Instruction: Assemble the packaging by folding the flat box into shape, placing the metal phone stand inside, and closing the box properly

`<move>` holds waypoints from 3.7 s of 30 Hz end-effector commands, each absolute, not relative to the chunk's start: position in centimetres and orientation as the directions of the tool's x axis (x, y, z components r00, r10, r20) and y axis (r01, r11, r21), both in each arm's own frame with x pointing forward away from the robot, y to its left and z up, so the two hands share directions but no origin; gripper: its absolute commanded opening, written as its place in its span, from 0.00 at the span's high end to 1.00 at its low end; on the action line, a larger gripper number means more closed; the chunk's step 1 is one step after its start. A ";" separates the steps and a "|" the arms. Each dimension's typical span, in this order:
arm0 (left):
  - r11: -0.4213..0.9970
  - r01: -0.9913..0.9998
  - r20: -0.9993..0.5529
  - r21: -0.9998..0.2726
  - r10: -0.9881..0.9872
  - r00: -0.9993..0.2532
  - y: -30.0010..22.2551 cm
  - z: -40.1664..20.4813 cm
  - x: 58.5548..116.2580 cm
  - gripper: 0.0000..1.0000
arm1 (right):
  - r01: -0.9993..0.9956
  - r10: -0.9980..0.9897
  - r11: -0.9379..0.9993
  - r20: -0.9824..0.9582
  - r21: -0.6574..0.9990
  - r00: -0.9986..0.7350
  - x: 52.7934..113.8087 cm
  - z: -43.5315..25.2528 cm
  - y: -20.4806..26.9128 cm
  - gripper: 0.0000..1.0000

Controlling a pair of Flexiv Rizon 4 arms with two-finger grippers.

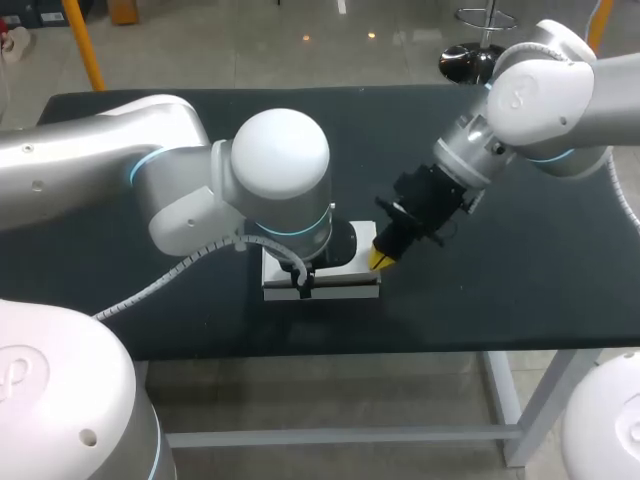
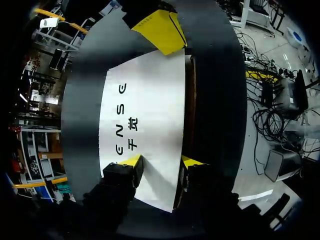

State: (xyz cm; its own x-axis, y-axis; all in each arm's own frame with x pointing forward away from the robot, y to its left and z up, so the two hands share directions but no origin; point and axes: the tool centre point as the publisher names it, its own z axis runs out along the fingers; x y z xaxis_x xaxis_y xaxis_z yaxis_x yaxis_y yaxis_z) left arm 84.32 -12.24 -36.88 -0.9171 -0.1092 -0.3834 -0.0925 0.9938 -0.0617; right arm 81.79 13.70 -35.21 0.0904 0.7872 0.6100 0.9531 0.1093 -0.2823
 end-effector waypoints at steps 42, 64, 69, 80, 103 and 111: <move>0.983 -0.094 -0.319 -0.158 -0.141 -0.937 -10.1 -34.8 83.3 0.53 | 0.947 0.793 0.110 0.601 -0.302 0.099 82.2 -36.6 14.3 1.00; 0.936 -0.218 -0.112 -0.278 -0.257 -0.960 -8.6 -35.8 85.4 1.00 | 0.950 0.802 0.104 0.590 -0.296 0.096 82.1 -36.6 14.8 1.00; 0.936 -0.221 -0.099 -0.274 -0.256 -0.962 -8.5 -36.6 85.3 1.00 | 0.949 0.804 0.101 0.587 -0.299 0.099 82.2 -36.8 14.8 1.00; 0.932 -0.235 -0.095 -0.276 -0.270 -0.958 -8.0 -37.5 85.0 1.00 | 0.943 0.805 0.091 0.580 -0.320 0.119 82.3 -38.0 14.8 1.00; 0.932 -0.226 -0.118 -0.284 -0.267 -0.956 -7.7 -36.9 84.4 1.00 | 0.948 0.795 0.091 0.595 -0.305 0.115 81.8 -37.7 14.9 1.00; 0.936 -0.206 -0.131 -0.285 -0.251 -0.959 -7.9 -36.7 84.7 1.00 | 0.954 0.789 0.091 0.605 -0.286 0.106 81.8 -37.3 14.9 1.00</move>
State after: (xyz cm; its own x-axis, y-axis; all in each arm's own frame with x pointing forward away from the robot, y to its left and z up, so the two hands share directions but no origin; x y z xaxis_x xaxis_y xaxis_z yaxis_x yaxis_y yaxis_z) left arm 84.59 -7.82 -36.59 -0.9596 -0.2497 -0.1295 -0.2045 0.9355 -0.2883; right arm 82.05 15.10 -37.39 0.1057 0.7909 0.6028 0.9523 0.0940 -0.2903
